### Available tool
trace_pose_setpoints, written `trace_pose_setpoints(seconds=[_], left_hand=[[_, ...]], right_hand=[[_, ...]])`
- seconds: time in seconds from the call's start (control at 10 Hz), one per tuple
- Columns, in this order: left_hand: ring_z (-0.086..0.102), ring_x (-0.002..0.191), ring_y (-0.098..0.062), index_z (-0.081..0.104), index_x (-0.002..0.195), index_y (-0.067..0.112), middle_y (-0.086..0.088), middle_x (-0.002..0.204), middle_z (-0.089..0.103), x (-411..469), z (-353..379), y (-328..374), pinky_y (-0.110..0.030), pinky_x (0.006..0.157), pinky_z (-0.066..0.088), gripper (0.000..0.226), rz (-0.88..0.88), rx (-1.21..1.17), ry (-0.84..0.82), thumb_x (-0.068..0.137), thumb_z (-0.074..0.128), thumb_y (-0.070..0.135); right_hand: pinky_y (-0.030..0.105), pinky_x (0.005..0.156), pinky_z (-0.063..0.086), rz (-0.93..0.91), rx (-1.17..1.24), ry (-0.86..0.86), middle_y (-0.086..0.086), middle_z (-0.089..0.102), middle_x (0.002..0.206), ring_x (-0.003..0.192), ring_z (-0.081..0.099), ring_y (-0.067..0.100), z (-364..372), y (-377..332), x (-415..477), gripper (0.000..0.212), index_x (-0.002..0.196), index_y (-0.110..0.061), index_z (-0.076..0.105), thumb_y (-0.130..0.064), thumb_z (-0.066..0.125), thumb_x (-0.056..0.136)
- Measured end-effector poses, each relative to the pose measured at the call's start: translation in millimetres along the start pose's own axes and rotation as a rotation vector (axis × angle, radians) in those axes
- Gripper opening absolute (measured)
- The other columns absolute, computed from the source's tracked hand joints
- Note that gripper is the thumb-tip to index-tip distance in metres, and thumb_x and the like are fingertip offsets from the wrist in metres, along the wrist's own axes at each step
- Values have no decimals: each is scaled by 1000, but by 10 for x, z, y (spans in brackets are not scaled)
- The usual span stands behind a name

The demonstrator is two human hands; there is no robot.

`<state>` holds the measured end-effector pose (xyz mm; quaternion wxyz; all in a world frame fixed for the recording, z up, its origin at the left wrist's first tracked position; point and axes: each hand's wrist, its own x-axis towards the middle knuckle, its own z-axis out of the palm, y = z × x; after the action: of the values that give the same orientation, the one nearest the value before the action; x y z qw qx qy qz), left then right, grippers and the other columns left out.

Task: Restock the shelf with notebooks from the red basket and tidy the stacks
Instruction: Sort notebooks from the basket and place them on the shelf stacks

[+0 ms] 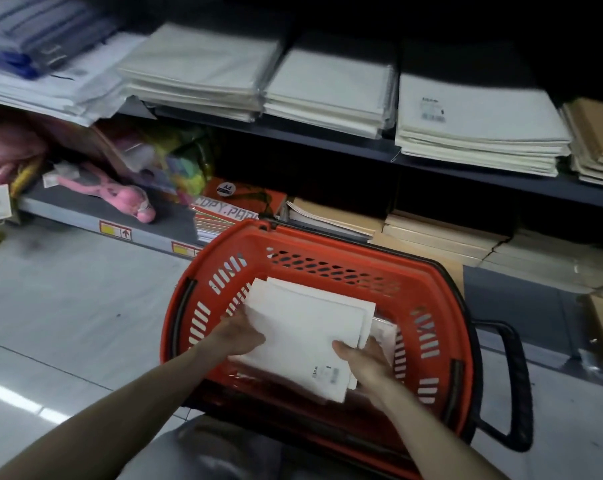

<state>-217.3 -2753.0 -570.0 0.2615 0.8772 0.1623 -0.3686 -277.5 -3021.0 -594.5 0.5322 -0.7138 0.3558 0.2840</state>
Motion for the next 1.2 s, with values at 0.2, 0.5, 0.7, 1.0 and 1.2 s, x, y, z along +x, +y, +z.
trace_pose_setpoints(seconds=[0.2, 0.5, 0.7, 1.0, 1.2], left_hand=[[51, 134, -32, 50, 147, 9, -12, 146, 54, -78, -11, 81, -44, 113, 43, 72, -23, -155, 54, 89, 66, 50], [59, 126, -42, 56, 138, 5, -21, 138, 61, -218, -249, 151, -49, 100, 50, 64, 50, -496, 15, 90, 75, 43], [55, 128, -35, 63, 132, 7, -9, 134, 61, -671, -289, 322, -42, 94, 48, 50, -7, -668, -70, 92, 76, 35], [56, 124, -32, 46, 143, 8, -11, 135, 57, -496, -25, 82, -41, 103, 52, 57, -70, -437, -1, 94, 73, 18], [59, 130, -33, 57, 140, 2, -17, 142, 60, -279, -6, 80, -38, 102, 49, 42, -103, -23, 32, 100, 55, 17]], right_hand=[[25, 81, 43, -115, -54, 98, -12, 66, 115, 99, 62, 16, 97, -273, -368, 23, 118, -24, 54, -21, 64, 98], [48, 99, 56, -353, 86, 231, -8, 76, 109, 101, 72, 19, -175, -489, -700, 27, 119, -23, 70, -34, 65, 94], [47, 92, 60, -330, 149, 158, -2, 78, 107, 95, 74, 19, -346, -481, -927, 14, 111, -20, 73, -21, 65, 100], [30, 80, 53, -176, -52, 151, -4, 70, 115, 94, 68, 17, -233, -154, -770, 40, 139, -24, 54, -20, 61, 100], [35, 122, 27, -25, -360, 18, 13, 41, 159, 151, 31, 29, -88, -89, -514, 58, 147, -6, 53, -39, 59, 100]])
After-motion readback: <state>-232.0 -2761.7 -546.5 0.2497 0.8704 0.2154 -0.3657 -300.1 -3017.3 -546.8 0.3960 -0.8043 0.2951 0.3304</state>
